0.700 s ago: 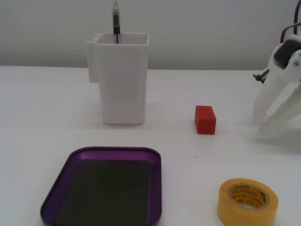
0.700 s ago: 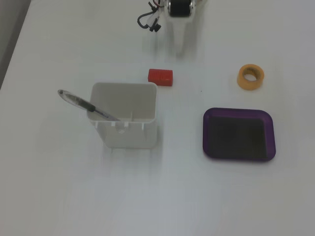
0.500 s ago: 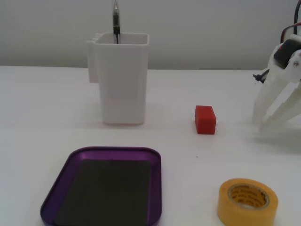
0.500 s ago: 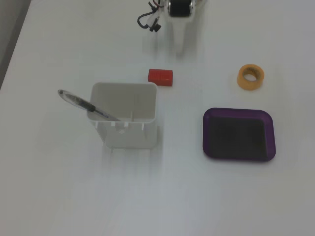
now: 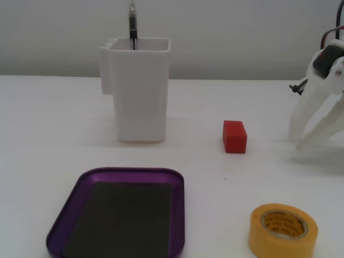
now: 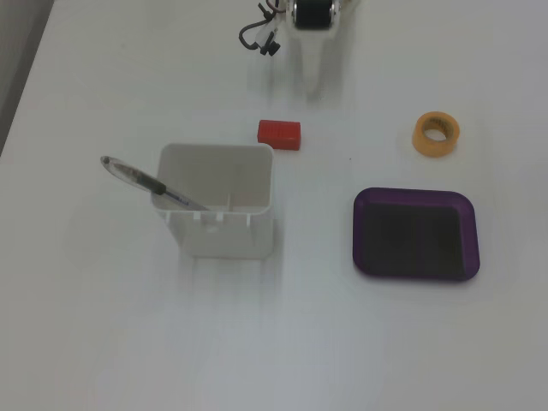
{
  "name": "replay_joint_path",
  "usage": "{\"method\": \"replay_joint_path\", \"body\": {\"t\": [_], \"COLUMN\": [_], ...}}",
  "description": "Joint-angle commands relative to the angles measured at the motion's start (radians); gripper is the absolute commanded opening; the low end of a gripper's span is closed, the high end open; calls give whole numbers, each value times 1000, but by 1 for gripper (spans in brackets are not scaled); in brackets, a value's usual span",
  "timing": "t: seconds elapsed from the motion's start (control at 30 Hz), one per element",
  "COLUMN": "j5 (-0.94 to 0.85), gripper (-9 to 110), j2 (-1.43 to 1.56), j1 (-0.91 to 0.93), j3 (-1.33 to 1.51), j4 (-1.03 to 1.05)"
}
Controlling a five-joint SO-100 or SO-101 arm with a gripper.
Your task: Pick up the red cube and place it in the box.
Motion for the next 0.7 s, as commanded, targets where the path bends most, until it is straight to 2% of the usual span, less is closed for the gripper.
{"method": "replay_joint_path", "body": {"t": [0.0,0.17,0.4,0.67], "j5": [-9,-23,-245,-250], "gripper": [0,0,0,0], "j2": [-2,-15,-20,-86], "j1": [3,17,18,18], "j3": [-5,-41,-112,-255], "j4": [0,3,5,3]}}
